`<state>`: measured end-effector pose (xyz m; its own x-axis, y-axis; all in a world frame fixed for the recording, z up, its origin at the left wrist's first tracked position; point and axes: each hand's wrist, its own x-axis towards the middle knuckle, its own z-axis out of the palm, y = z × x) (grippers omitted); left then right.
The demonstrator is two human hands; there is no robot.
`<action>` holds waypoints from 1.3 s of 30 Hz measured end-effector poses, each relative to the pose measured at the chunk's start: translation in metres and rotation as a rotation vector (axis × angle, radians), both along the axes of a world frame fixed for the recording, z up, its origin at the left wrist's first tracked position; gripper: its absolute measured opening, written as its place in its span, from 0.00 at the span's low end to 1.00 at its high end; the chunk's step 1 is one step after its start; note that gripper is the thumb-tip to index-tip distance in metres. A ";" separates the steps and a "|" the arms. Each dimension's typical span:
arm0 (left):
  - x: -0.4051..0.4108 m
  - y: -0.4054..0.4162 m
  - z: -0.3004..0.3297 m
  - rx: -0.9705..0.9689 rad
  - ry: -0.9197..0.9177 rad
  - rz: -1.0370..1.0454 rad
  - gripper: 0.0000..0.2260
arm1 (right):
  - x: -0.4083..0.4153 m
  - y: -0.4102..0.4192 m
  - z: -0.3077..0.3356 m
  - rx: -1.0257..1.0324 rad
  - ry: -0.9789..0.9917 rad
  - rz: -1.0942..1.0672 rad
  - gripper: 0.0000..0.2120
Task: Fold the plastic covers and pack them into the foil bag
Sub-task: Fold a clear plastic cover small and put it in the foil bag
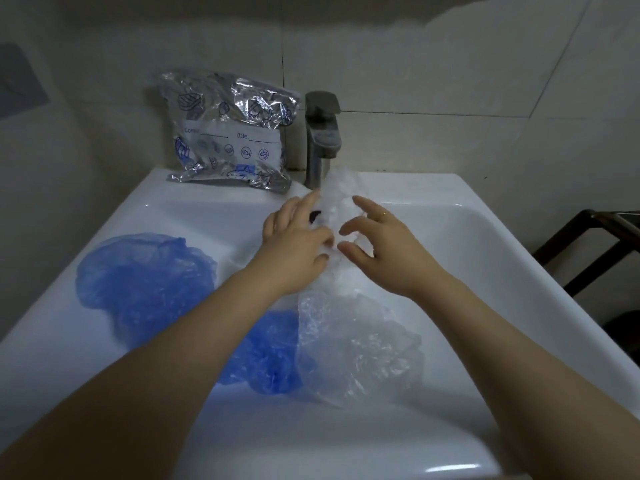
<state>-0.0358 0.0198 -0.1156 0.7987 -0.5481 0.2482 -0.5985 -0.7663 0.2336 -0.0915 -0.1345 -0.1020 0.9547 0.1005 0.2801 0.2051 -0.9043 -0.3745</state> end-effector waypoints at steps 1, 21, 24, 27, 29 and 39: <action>0.004 0.003 -0.001 0.018 0.012 0.005 0.10 | 0.001 -0.001 -0.001 -0.054 0.024 0.014 0.17; 0.019 0.019 0.013 0.245 -0.111 -0.039 0.13 | 0.007 -0.033 0.009 -0.178 -0.284 0.196 0.10; 0.022 0.025 0.015 -0.120 -0.081 0.030 0.06 | 0.007 -0.043 0.012 -0.046 -0.291 0.131 0.09; 0.015 0.023 0.024 -0.497 -0.150 0.000 0.05 | 0.005 -0.042 0.015 0.151 -0.283 0.041 0.12; 0.011 0.017 0.027 -0.525 -0.214 -0.065 0.13 | 0.005 -0.036 0.015 0.209 -0.239 -0.033 0.15; 0.033 0.026 0.004 -0.583 0.204 0.251 0.03 | 0.008 -0.040 0.010 0.347 -0.120 -0.369 0.06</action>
